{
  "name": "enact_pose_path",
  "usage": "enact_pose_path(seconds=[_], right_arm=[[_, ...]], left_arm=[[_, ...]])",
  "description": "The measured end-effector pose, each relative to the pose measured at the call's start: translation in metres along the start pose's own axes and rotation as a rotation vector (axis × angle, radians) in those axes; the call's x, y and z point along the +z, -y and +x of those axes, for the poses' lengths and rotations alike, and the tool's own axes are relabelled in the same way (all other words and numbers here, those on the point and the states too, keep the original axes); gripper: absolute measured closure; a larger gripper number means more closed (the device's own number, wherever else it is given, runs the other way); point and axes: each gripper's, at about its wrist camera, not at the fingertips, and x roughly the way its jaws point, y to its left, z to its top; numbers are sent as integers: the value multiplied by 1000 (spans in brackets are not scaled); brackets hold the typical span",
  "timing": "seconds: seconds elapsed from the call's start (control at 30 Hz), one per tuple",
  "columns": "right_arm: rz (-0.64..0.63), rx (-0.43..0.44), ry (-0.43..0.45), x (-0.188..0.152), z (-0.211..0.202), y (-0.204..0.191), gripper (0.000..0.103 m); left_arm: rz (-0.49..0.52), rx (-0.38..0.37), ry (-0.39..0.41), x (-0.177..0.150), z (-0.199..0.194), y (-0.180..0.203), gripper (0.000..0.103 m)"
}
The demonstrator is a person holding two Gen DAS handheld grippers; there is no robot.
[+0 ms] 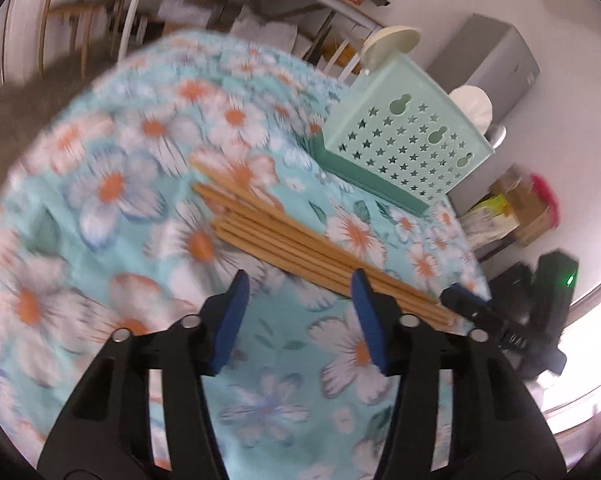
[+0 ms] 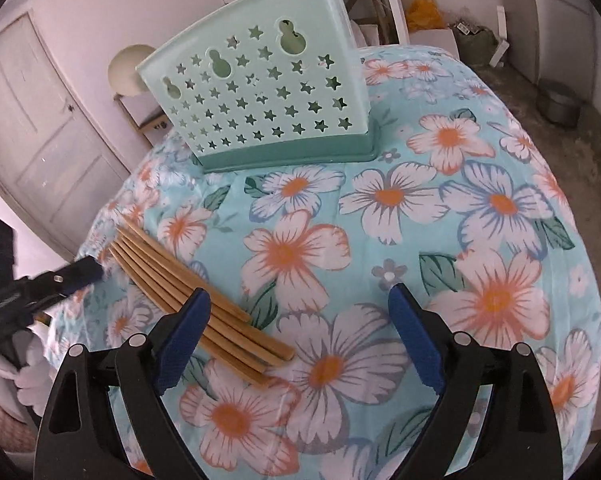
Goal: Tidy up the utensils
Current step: 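Close the left gripper on the wooden chopsticks and lift them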
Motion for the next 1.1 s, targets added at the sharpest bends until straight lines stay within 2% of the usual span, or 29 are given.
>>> enact_pose_path(seconds=[0.1,0.23,0.33,0.4,0.47,0.8,1.0,1.1], right_arm=[[-1,14,1,2,1,-2,12],[7,34,11,2,-1,0,11],[23,56,18,0,-1,4,11],[30,67,22,0,-3,7,11],[37,77,26,0,-3,8,11],[50,98,30,0,-2,10,9],[40,98,22,1,0,8,6],[47,105,25,1,1,9,6]], left_arm=[[-100,-65,-29,-3,12,-9,67],[-197,-116,-21,-2,20,-16,71],[-284,-136,-19,0,27,-26,85],[-348,-159,-22,1,30,-34,88],[-371,-178,-16,0,30,-37,89],[-356,-175,-39,-19,-3,-37,88],[-479,-203,-39,-23,2,-57,87],[-508,-205,-49,-21,5,-60,86]])
